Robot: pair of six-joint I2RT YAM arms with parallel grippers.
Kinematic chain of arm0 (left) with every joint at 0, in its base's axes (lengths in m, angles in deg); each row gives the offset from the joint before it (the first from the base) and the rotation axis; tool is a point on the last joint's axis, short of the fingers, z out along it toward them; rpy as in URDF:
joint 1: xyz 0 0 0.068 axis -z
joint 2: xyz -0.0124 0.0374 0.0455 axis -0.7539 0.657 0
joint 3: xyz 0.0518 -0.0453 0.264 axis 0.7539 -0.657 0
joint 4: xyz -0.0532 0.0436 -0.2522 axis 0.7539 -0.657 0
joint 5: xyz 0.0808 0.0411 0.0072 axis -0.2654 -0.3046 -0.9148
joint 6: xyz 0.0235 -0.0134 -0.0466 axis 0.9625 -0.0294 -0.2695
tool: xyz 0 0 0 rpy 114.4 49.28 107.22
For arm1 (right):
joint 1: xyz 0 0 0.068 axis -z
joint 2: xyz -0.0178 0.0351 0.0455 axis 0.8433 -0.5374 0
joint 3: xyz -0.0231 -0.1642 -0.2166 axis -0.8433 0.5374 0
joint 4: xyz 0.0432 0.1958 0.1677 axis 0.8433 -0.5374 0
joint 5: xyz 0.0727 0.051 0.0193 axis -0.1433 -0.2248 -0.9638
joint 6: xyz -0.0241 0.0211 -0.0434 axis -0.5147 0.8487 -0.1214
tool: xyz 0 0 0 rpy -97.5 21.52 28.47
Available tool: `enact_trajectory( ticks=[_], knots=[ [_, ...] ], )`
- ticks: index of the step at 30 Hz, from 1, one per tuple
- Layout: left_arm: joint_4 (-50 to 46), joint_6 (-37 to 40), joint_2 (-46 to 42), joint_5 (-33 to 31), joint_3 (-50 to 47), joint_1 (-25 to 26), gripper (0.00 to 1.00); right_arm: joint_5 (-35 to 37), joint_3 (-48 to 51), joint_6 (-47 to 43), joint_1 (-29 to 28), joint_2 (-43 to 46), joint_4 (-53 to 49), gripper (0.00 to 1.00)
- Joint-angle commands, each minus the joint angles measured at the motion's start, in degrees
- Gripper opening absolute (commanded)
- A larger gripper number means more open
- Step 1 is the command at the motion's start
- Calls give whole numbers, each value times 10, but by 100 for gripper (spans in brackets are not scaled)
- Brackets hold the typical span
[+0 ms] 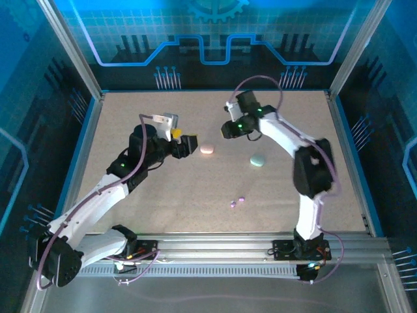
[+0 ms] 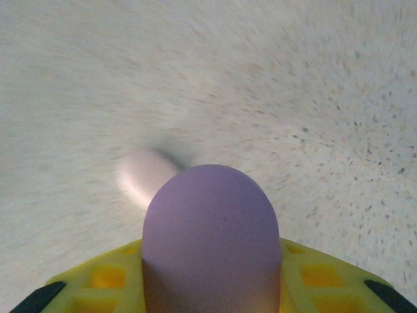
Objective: Insert the wireless bluetooth earbuds into the charging case
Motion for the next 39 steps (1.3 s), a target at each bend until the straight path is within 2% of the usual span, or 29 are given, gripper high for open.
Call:
enact_trajectory(
  ticks=[1,7,11,14,21,32,34,39],
  knots=[
    [11,-44,-12,43,27,-15,77,-72,103,1,-12,129,144,25],
    [62,-71,17,144,49,-19,76,-110,266,-95,-36,327,225,24],
    [89,-83,48,219,70,-19,73,-107,336,-191,-58,414,258,24],
    [98,-83,69,264,86,-8,72,-92,359,-230,-70,450,264,24],
    [43,-28,112,303,138,43,73,-54,365,-268,-89,473,266,24],
    [16,-29,154,299,162,73,64,-5,371,-273,-115,472,298,25],
    [18,-35,159,298,163,77,60,-1,371,-274,-119,470,301,26],
    [7,-52,172,289,173,79,43,8,371,-284,-129,466,305,26]
  ],
)
